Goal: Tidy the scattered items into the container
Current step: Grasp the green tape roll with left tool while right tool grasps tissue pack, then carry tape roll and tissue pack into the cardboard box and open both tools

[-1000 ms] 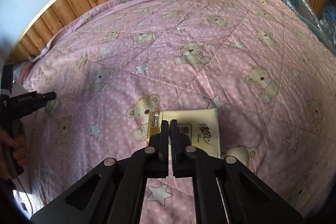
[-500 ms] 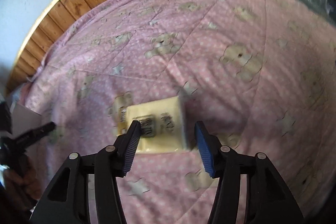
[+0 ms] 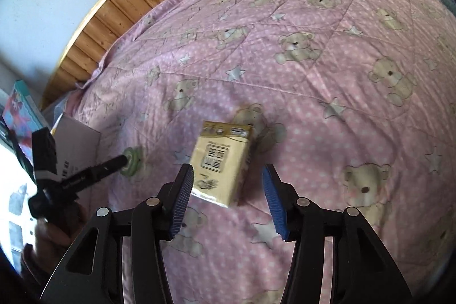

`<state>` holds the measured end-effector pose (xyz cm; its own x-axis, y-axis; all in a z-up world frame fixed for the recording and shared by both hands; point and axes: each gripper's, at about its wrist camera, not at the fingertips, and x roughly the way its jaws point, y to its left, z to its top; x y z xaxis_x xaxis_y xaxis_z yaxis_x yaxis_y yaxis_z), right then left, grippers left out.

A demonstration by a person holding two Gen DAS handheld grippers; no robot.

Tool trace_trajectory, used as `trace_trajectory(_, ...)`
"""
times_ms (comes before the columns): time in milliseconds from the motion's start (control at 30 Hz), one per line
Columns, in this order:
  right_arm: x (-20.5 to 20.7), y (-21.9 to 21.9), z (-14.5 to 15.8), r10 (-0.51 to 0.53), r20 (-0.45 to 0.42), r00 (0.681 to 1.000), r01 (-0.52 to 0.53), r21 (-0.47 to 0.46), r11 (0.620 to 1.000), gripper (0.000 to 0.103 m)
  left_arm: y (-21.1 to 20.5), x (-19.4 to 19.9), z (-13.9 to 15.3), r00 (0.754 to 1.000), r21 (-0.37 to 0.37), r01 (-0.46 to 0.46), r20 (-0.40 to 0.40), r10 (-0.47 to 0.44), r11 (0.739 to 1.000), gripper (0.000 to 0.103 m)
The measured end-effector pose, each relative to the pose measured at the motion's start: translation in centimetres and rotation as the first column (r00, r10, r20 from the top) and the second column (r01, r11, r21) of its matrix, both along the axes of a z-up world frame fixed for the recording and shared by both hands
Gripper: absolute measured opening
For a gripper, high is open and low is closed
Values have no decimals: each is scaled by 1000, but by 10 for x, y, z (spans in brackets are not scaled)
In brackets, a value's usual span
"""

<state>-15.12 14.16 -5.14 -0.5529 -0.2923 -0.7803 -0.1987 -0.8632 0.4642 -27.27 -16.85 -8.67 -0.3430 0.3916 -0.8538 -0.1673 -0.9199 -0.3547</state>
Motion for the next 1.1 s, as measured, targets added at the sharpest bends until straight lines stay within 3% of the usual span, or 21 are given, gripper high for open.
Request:
trace_trajectory(100,-17,-26,-12,34,46,998,-35,14,999,56,33,14,2,994,-29,102,-26,-103,994,65)
trace_trajectory(167,-20,-36,-15,11,90,996,-21,112,993,56,46,23,5,986,-7,165,-22,-165,986,65)
trace_trajectory(267,-20,-45,-10,-44,63,997,28,236,971,57,43,28,11,989,-81,122,-79,-128,989,67)
trace_trajectory(433,-38,-69,-19,20,70,997,-38,262,964,64,40,20,-1,991,-69,101,-79,-107,993,69)
trace_trajectory(533,-40,-69,-25,0,64,998,-18,278,960,61,57,20,-5,979,-131,127,-144,-145,983,74)
trace_trajectory(567,-37,-66,-25,-3,66,998,-14,261,965,59,60,20,-6,974,-149,130,-163,-154,980,72)
trace_trajectory(600,-32,-62,-23,-11,69,998,-6,240,971,54,60,20,-6,972,-158,127,-177,-155,979,57)
trace_trajectory(633,-27,-58,-22,-22,71,997,6,225,974,54,57,19,-5,972,-159,120,-183,-148,980,50)
trace_trajectory(733,-16,-42,-20,-57,69,996,44,179,983,57,41,18,0,980,-83,112,-158,-124,990,50)
trace_trajectory(800,-17,-41,-23,-74,67,995,61,184,981,57,37,20,0,981,-97,81,-166,-96,992,58)
trace_trajectory(833,-20,-42,-24,-74,67,995,60,199,978,58,38,20,-4,983,-105,74,-162,-90,992,71)
trace_trajectory(867,-21,-45,-25,-73,56,996,59,218,974,58,42,23,-6,978,-109,83,-180,-101,991,74)
trace_trajectory(933,-22,-49,-26,-69,46,997,55,252,966,54,56,29,-8,963,-176,123,-216,-161,977,65)
trace_trajectory(967,-20,-48,-25,-71,47,996,58,241,969,53,59,31,-8,958,-217,121,-229,-171,969,50)
trace_trajectory(1000,-17,-46,-24,-73,49,996,62,208,976,53,58,31,-7,958,-227,112,-233,-165,968,49)
trace_trajectory(1100,-4,-45,-13,-67,28,997,60,193,979,52,37,29,1,973,-112,94,-201,-115,989,49)
